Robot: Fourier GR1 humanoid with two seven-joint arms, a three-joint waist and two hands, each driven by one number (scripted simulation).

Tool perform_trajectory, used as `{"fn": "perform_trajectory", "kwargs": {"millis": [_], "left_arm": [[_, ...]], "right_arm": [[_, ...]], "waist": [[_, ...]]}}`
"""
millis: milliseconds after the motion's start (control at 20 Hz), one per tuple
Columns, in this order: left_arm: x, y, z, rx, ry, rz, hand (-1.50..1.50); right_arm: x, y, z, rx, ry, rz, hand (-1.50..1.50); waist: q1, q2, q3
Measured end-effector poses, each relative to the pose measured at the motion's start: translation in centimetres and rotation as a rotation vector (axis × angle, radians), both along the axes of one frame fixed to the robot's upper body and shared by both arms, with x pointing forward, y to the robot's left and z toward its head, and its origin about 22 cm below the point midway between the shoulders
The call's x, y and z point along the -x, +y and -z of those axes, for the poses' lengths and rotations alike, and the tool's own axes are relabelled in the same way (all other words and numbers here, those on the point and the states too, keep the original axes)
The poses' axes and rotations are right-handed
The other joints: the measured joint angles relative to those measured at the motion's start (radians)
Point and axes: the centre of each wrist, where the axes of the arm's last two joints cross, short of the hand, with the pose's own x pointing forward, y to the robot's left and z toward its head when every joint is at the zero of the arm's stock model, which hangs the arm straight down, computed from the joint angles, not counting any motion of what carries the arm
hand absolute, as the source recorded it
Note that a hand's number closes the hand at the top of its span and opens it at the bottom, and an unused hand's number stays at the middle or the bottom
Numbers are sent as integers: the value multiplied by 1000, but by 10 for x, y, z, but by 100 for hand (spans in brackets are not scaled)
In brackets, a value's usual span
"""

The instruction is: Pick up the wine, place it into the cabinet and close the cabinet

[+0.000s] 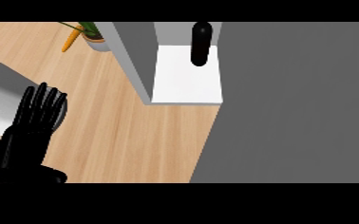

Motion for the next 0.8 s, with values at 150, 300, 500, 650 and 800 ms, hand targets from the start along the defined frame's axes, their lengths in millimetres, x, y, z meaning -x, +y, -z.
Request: {"fn": "perform_trajectory", "kwargs": {"millis": [150,300,500,650,800], "left_arm": [[-2,10,-1,-1,2,3,-150],[-3,17,-4,-7,-4,14,-150],[-7,24,-8,-1,-7,20,-150],[-10,31,-11,-5,-11,19,-150],[-11,36,-12,-9,-14,22,-150]], "right_arm": [[-5,1,-4,20,-24,-10,150],[-10,3,-7,19,-50,-9,150],[-19,6,-12,19,-88,-3,150],[-29,10,-18,3,-130,20,150],[-39,16,-25,-7,-155,35,150]], "waist": [[4,2,-1],[12,4,-2],[21,6,-3],[33,9,-4],[42,9,-4]]}}
